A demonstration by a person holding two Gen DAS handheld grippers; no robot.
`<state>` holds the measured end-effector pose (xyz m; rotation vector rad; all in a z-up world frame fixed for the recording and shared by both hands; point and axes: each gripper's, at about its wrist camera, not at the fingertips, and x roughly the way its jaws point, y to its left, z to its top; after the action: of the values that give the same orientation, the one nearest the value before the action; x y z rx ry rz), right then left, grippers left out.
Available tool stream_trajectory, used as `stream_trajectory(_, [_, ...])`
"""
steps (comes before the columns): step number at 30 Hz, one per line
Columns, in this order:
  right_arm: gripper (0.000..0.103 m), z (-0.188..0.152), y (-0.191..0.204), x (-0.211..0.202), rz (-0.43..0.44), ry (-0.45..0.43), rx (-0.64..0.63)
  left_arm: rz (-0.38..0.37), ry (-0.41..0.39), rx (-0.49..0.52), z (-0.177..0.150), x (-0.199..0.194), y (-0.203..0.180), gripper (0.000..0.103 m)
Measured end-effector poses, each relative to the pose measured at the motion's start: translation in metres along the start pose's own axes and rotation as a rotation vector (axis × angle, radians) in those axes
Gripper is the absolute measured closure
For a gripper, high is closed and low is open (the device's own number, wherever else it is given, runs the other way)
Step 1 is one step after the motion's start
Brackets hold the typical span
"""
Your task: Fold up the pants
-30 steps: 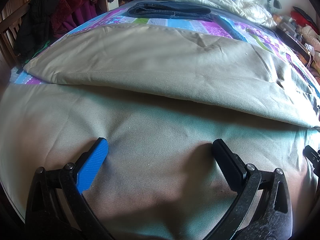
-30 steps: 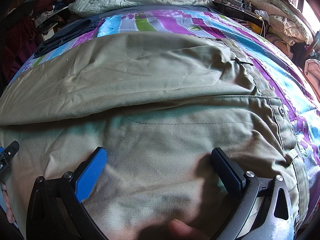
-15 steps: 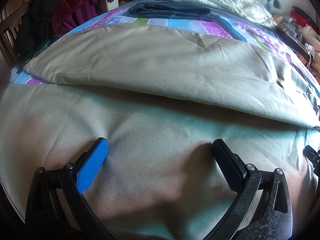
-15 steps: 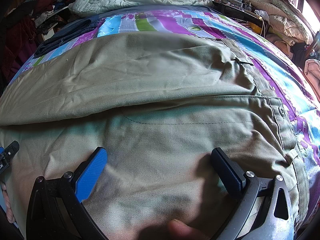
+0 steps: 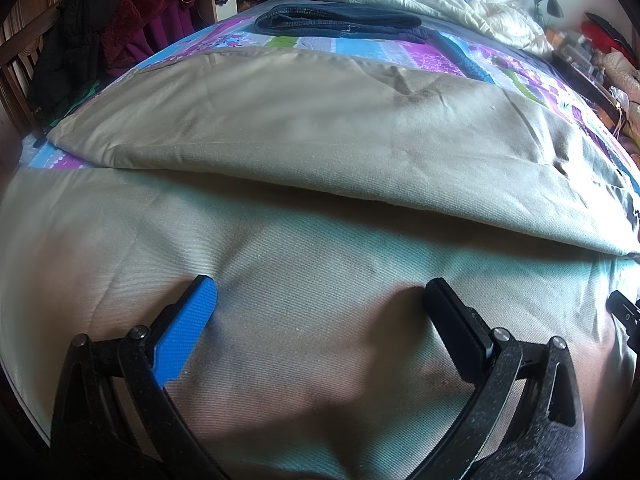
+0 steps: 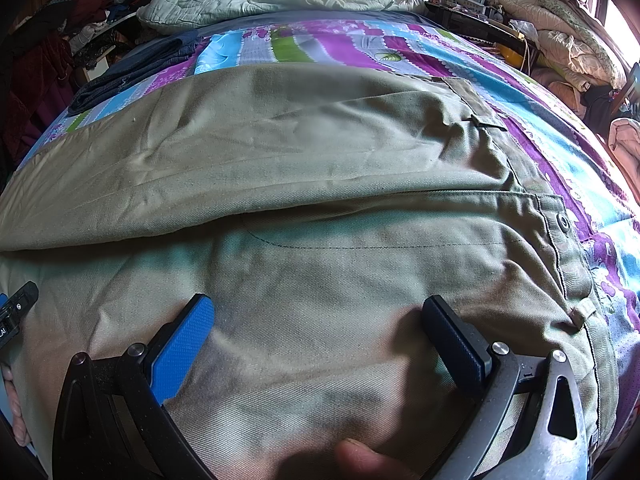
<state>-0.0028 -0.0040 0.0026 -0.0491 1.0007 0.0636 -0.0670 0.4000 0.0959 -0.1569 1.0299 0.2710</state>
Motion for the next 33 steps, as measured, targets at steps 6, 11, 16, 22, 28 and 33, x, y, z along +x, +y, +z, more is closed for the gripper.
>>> stream_trajectory(6, [0.000,-0.0001,-0.0003,-0.0003,0.000,0.000,0.000,0.000,0.000,0.000,0.0000,0.0000,0.0001,0.000])
stream_trajectory(11, [0.000,0.0000,0.0000,0.0000,0.000,0.000,0.000,0.000,0.000,0.000,0.0000,-0.0001,0.0003,0.000])
stream_trajectory(16, [0.000,0.0000,-0.0001,-0.0001,0.000,0.000,0.000,-0.001,0.000,0.000,0.0000,0.0000,0.0002,0.000])
stream_trajectory(22, [0.000,0.0000,0.0000,-0.0001,-0.002,0.000,-0.001,-0.001,0.000,-0.001,0.0000,0.0000,0.0002,0.000])
stream_trajectory(28, [0.000,-0.0011,0.0022,-0.0020,-0.008,0.002,-0.005,0.019,0.001,0.013,0.0003,-0.0014,-0.0016,0.000])
stream_trajectory(33, [0.000,0.0001,0.0061,0.0009,-0.013,0.005,-0.007,0.032,-0.001,0.011,-0.0005,-0.0024,-0.0044,0.000])
